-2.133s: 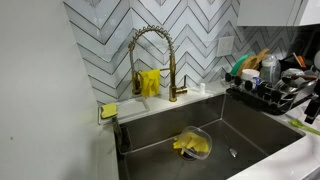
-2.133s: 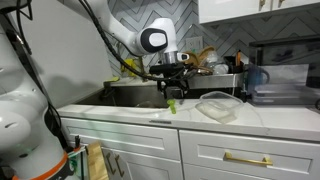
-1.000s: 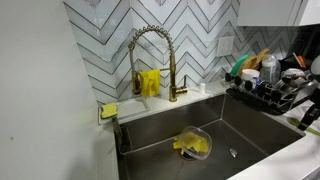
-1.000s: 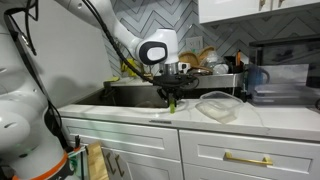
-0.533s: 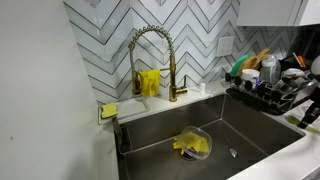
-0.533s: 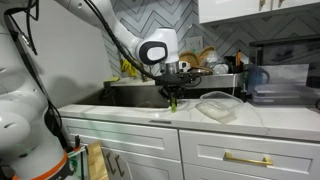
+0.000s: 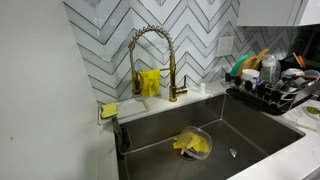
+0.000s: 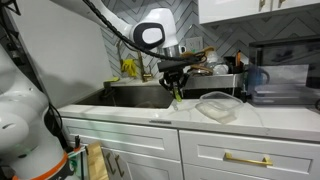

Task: Remove the lunch box with a spoon from the sink, then put the spoon on the rack

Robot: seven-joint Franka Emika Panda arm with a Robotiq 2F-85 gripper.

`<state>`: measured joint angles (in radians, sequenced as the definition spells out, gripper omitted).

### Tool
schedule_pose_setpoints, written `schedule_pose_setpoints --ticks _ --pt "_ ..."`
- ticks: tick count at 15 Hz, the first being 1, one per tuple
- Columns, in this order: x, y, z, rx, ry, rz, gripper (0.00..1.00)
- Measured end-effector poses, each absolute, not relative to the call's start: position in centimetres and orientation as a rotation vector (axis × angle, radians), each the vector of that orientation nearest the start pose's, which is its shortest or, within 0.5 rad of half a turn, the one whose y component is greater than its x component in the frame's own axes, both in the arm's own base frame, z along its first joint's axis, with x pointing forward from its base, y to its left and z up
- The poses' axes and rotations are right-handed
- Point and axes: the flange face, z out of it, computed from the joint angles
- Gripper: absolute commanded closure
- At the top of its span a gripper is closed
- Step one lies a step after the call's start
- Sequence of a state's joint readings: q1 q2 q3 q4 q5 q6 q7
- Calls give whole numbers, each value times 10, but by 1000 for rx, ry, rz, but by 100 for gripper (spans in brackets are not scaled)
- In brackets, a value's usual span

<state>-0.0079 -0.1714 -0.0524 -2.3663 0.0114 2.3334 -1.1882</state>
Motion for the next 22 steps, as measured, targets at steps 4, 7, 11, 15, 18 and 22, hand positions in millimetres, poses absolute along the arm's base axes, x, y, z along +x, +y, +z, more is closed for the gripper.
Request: schedule_pose_setpoints --ticks 4,7,11,15,18,22 --pt "479 -33 425 -2702 -1752 -191 95" --pt "480 -34 425 -2711 -1737 -193 95" --pt "483 -70 451 -2821 -1629 -318 95" --pt "484 -114 506 -2965 -1549 -646 95" --pt "489 -136 536 -3039 -1497 -921 78" --pt "490 -138 538 -3046 -1490 -955 95"
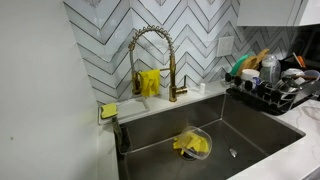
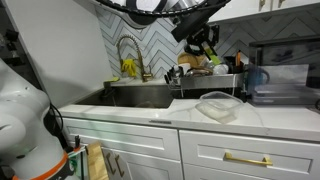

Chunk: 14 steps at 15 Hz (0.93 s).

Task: Remove the lunch box with a spoon from the sink, then put the spoon on the rack

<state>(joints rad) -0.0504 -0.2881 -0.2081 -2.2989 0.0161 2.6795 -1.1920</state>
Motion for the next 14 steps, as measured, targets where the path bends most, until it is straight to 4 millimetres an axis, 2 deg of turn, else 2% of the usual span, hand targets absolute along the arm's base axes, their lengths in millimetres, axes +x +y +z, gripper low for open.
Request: schedule_pose_setpoints --ticks 2,5,10,14 --pt "492 -140 538 -3046 -1480 -975 95" --pt "506 -144 540 -2990 -1455 -1131 95" --pt "544 -129 543 -2822 -1538 -1307 95" --pt "576 -129 540 -2738 -1622 -1404 95"
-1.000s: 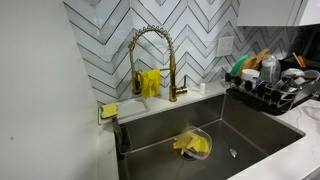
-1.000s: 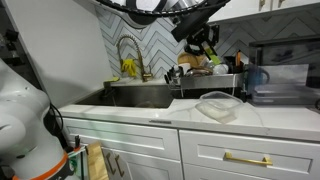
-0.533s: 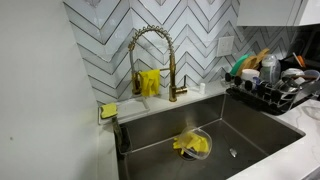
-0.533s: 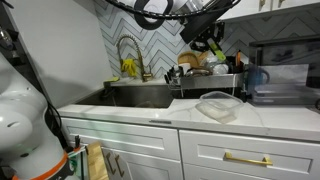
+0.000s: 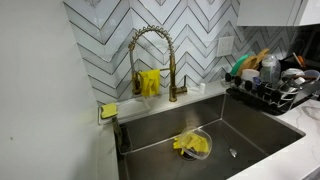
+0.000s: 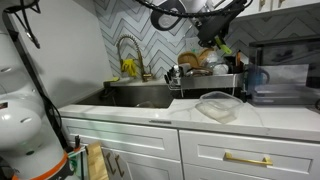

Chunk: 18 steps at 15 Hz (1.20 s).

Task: Remove the lunch box with a spoon from the sink, then put the spoon on the rack

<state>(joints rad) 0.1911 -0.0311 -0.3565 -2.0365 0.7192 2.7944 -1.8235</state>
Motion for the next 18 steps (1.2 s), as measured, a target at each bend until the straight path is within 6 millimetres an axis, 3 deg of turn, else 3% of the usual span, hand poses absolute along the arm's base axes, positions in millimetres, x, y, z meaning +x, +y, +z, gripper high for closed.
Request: schedule_pose_setpoints --ticks 9,18 --pt "636 -135 500 -2637 -1575 -1468 95" --pt "664 -146 485 -2595 -1483 -1486 95"
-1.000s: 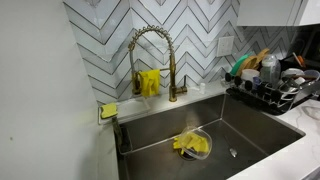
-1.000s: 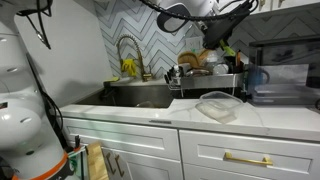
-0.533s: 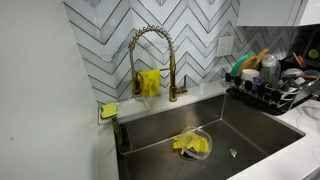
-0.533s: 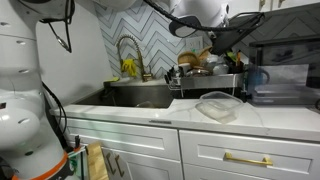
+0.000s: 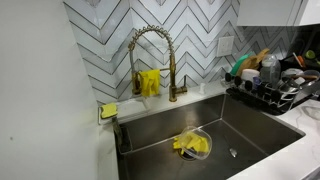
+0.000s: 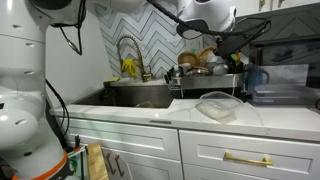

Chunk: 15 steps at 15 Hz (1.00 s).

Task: Remove the lunch box with a spoon from the sink, then put the spoon on the rack

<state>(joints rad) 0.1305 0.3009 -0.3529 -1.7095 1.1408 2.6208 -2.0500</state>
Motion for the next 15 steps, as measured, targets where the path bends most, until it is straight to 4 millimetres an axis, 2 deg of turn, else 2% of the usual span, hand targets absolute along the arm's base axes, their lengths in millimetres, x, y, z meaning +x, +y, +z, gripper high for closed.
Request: schedule_pose_setpoints --ticks 4,5,6,9,13,15 --pt "671 -143 480 -2579 -1464 -1487 95" --pt "672 -142 479 -2573 -1459 -1488 66" --pt "673 -142 479 -2568 -1458 -1486 52" --pt "674 -144 478 -2569 -1452 -1484 31" --pt "674 -146 486 -2574 -1434 -1502 2" --pt "674 -145 492 -2582 -1437 -1486 0"
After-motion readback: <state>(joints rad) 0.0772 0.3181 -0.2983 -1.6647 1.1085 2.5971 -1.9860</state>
